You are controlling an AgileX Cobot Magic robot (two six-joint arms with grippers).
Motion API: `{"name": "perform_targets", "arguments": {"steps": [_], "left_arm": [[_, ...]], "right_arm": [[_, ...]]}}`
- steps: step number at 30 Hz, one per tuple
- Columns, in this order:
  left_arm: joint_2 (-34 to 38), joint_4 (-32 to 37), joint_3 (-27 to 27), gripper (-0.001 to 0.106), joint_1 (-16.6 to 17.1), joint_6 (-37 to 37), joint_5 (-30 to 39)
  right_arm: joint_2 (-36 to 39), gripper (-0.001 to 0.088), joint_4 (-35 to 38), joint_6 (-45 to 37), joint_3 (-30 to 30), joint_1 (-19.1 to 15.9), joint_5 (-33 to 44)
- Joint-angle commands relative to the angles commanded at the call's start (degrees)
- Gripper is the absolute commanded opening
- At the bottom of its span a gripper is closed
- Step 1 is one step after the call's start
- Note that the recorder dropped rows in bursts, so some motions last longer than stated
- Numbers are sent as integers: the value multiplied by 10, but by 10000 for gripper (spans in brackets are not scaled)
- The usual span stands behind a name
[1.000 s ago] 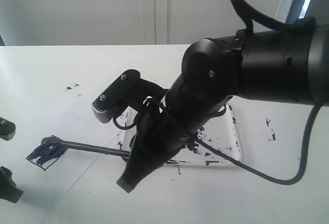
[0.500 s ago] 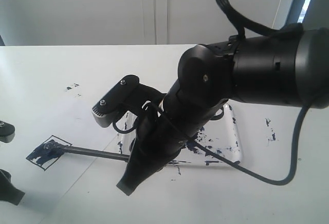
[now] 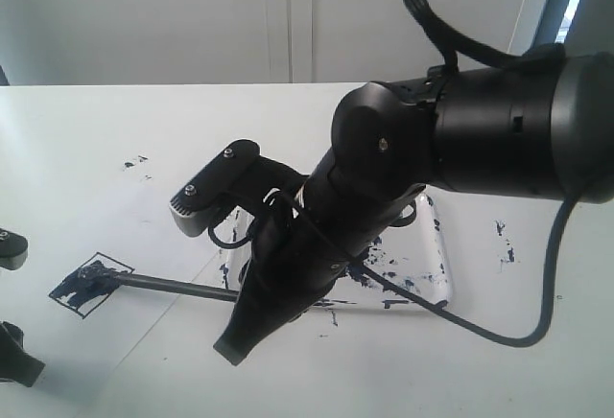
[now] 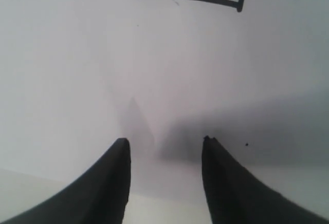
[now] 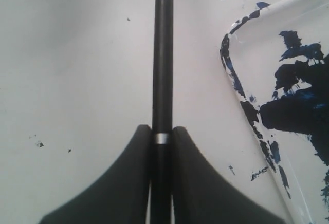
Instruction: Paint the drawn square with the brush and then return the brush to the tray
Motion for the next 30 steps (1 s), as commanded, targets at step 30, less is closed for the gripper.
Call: {"name": "perform_targets", "arguments": {"steps": [30], "left_arm": [[27, -53, 1, 478, 0, 18, 5]], "right_arm": [[6, 0, 7, -9, 0, 4, 10]]}}
